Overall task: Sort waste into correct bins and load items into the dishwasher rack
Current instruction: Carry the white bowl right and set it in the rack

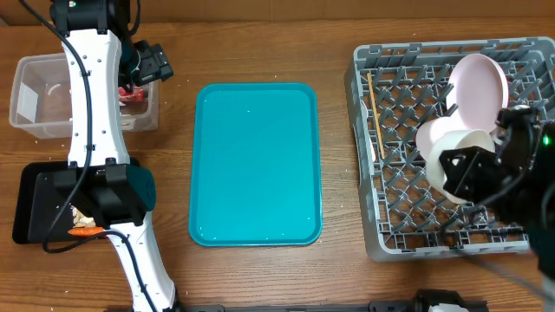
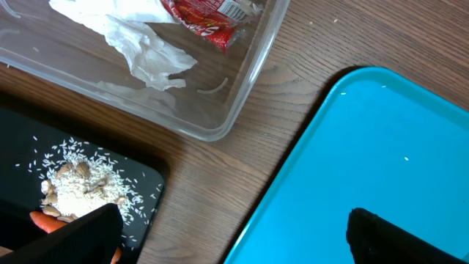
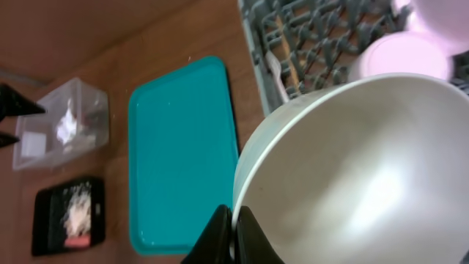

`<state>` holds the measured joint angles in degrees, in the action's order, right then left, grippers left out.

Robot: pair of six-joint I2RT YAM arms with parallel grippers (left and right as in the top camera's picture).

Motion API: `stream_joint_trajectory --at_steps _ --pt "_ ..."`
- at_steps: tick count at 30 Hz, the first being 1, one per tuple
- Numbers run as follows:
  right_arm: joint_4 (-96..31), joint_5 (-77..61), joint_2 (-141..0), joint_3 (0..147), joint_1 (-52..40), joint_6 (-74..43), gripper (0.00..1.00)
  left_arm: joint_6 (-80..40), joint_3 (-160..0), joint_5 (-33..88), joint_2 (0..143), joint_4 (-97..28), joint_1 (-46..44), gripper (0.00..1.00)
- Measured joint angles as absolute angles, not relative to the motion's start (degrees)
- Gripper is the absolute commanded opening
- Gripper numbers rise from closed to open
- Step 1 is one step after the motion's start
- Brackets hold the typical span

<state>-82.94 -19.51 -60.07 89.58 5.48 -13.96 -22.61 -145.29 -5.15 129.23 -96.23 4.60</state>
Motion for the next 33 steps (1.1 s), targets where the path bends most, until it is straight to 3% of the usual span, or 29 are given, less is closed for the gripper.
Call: stream_joint_trajectory --at_steps 9,17,25,33 --pt "-85.82 -46.81 -70.11 80.27 23.29 3.53 0.04 -22.61 -145.29 -5.15 129.23 -96.23 4.6 1.0" --pt "-90.74 -60.27 -77.41 69.58 38.46 22.17 0.04 -22.61 -145.29 -5.15 129.23 -96.23 4.6 1.0" --pt "-90.39 -65.69 -85.67 65.23 44.18 33.82 0.04 -22.61 -145.29 -5.15 129.23 -96.23 4.6 1.0" --pt "-88.03 -67.44 -91.64 63.55 45.36 37.5 0.04 -22.61 -145.29 -5.15 129.23 -96.23 4.6 1.0"
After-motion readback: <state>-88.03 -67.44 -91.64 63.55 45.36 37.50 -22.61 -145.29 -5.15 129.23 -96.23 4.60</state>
